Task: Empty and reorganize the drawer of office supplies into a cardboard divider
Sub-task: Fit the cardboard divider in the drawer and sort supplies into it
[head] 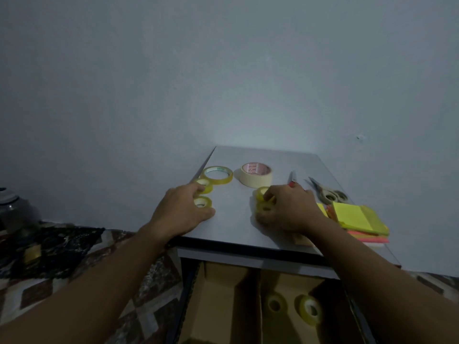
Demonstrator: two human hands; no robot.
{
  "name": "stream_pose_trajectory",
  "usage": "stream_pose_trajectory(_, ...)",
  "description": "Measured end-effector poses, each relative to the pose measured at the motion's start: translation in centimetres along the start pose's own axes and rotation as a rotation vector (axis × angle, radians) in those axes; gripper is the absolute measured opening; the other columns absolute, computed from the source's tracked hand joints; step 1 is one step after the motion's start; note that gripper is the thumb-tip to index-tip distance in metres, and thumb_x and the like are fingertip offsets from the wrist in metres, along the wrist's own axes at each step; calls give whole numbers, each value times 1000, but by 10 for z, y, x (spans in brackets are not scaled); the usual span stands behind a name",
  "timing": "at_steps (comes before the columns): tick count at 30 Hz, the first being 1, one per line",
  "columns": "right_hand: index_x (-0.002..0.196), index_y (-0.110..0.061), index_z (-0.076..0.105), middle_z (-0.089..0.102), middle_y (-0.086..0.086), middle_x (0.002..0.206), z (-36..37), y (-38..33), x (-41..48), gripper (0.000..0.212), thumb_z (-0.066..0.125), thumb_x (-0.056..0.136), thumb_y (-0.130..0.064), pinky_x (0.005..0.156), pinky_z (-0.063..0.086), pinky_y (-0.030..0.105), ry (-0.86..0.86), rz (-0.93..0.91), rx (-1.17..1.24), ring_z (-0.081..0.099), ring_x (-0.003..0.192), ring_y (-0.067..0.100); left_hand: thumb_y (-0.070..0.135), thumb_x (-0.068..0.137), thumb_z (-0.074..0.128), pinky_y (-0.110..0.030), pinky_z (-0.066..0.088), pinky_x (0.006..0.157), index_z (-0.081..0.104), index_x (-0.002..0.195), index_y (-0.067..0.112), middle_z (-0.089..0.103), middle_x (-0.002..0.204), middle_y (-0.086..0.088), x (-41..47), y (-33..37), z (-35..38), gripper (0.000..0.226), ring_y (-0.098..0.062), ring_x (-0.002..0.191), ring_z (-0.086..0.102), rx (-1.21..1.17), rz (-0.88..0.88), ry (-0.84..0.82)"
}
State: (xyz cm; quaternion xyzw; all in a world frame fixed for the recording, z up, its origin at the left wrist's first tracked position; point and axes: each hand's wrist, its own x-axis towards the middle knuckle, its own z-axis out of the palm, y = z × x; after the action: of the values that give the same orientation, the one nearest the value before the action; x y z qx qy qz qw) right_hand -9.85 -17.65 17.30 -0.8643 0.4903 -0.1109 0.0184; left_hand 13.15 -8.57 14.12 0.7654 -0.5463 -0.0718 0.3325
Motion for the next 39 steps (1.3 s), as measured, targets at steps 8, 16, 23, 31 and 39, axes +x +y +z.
stream_pose_trajectory(8,124,-26,64,65,7,121,-20,7,32,49,71,77,-41,91,50,39,72,53,226,59,109,29,41,71,84,-25,47,75,66,113,26,66,99,7,37,13,-8,48,-15,88,63,-100,21,151)
stream_pose_trajectory(16,130,-19,60,60,9,128,-10,9,54,54,71,81,-36,78,42,27,1,37,259,58,111,25,40,69,84,-25,45,75,65,117,22,68,110,-1,81,-1,8,55,-18,91,61,-23,-6,69)
stream_pose_trajectory(23,130,-18,59,61,9,123,-3,7,56,53,70,81,-37,74,41,28,22,37,237,57,104,24,37,72,83,-21,40,61,68,106,20,69,98,-1,83,-6,12,41,-16,82,61,-54,-11,105)
stream_pose_trajectory(31,131,-20,57,60,9,123,-4,7,58,55,72,80,-33,76,39,27,-7,32,205,53,99,24,34,67,86,-15,39,57,66,106,25,68,98,2,78,-10,5,45,-14,83,62,-50,3,30)
stream_pose_trajectory(39,128,-20,59,64,7,124,-11,7,45,55,74,78,-40,75,42,27,61,-11,278,59,104,24,40,70,84,-23,46,60,64,104,29,68,93,4,52,0,-5,41,-11,77,63,-105,18,82)
